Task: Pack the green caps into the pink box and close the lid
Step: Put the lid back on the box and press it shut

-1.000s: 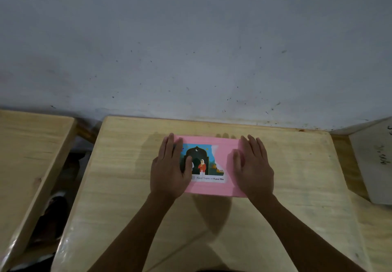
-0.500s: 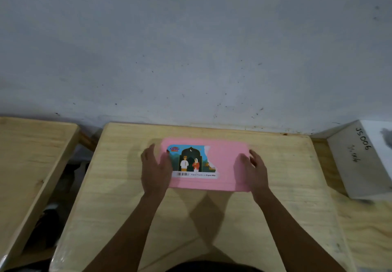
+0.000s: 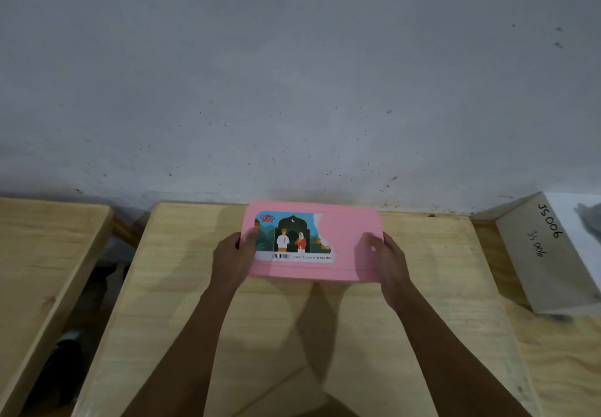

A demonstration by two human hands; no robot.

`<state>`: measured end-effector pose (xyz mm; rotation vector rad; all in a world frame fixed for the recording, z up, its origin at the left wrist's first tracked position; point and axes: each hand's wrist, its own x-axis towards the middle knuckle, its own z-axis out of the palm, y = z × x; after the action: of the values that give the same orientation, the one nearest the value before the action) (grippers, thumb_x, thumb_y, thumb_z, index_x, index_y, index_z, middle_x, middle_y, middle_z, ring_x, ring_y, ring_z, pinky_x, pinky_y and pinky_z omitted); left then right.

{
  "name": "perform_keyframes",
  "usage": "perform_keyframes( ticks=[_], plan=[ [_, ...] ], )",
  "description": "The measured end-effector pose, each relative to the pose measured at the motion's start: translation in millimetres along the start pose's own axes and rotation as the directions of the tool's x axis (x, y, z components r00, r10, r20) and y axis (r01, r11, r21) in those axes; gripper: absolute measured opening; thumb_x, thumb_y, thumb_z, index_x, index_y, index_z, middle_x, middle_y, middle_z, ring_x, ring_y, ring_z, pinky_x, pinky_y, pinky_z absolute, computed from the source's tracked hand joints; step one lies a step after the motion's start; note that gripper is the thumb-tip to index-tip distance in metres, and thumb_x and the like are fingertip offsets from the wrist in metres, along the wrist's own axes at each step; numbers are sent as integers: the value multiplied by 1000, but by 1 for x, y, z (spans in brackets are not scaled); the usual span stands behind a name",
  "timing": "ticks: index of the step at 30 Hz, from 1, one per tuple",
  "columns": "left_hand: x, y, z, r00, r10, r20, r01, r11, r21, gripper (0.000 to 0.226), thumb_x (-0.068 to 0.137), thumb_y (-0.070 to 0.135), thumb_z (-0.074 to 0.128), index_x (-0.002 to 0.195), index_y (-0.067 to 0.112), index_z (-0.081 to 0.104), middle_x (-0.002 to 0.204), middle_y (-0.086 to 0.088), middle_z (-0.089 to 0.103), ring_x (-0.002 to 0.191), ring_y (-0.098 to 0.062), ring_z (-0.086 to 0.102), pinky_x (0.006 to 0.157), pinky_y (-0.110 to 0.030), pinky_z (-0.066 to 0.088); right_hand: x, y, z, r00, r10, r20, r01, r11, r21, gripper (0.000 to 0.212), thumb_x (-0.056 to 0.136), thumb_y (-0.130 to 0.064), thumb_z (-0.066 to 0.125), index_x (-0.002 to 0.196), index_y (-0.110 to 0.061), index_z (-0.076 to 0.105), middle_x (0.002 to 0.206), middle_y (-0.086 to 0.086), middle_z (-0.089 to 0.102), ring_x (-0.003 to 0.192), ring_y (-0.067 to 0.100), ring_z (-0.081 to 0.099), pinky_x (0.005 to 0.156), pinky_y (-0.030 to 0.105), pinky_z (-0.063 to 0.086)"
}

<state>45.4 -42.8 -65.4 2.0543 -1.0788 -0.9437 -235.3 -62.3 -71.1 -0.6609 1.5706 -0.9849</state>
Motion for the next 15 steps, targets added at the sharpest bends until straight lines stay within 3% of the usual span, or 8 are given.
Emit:
perform_keyframes(
  ticks=[4, 11, 15],
  plan=[
    [25, 23, 9, 1000, -18, 19, 18, 1000, -3, 47, 93, 43, 47, 81, 1, 65, 77, -15, 65, 61, -19, 52, 53, -27, 35, 25, -20, 7, 999, 7, -33, -7, 1000, 3, 15, 91, -19, 60, 102, -18, 70, 103, 7, 68, 88, 27, 62, 72, 37, 51],
    [47, 16, 20, 993, -104, 59, 105, 995, 2, 47, 90, 48, 48, 80, 7, 68, 81, -12, 70, 73, -28, 64, 59, -30, 43, 44, -15, 13, 998, 6, -61, -10, 997, -73, 22, 93, -20, 55, 111, -17, 66, 104, 3, 67, 91, 24, 61, 82, 44, 54],
    [48, 14, 23, 990, -134, 38, 134, 991, 3, 49, 90, 52, 46, 77, 9, 65, 81, -10, 69, 75, -27, 63, 62, -32, 45, 45, -9, 18, 990, -107, -91, 90, 980, -179, 25, 94, -29, 53, 110, -14, 65, 95, -3, 66, 88, 21, 61, 73, 34, 50]
  ],
)
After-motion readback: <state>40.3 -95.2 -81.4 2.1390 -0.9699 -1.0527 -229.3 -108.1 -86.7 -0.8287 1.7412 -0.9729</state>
